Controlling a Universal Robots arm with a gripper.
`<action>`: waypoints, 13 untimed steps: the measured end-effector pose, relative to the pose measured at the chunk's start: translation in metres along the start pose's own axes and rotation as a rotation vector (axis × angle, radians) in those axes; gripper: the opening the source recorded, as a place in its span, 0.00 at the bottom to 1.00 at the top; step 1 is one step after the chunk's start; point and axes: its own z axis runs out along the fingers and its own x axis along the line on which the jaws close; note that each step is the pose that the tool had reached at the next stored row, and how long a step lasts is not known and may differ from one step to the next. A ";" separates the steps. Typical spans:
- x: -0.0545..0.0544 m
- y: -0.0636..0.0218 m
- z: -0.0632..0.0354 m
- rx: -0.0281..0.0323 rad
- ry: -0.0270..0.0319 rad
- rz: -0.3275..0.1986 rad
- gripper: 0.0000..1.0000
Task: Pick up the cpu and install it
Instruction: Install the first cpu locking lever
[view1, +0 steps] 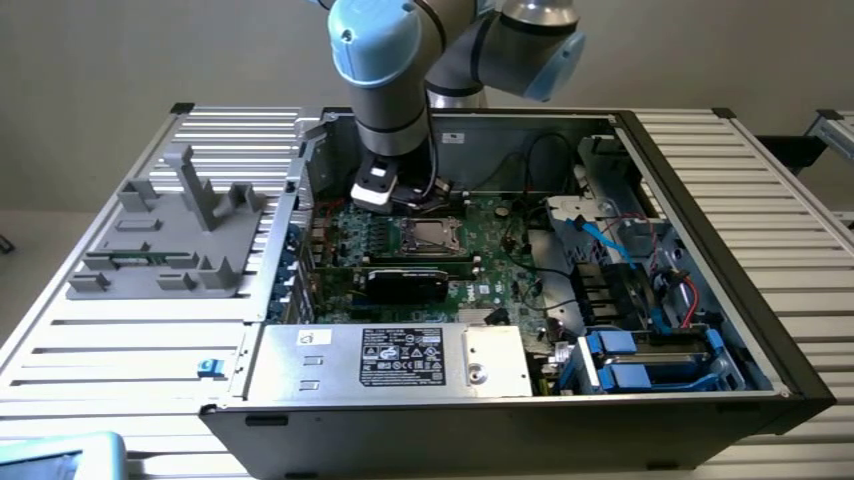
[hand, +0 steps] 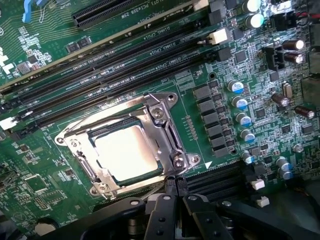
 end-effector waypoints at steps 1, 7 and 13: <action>-0.001 0.0004 -0.0007 0.0000 0.0000 0.000 0.12; -0.007 0.0004 -0.0020 0.0004 0.0001 0.000 0.12; -0.008 -0.0008 -0.0016 0.0019 0.0026 -0.001 0.12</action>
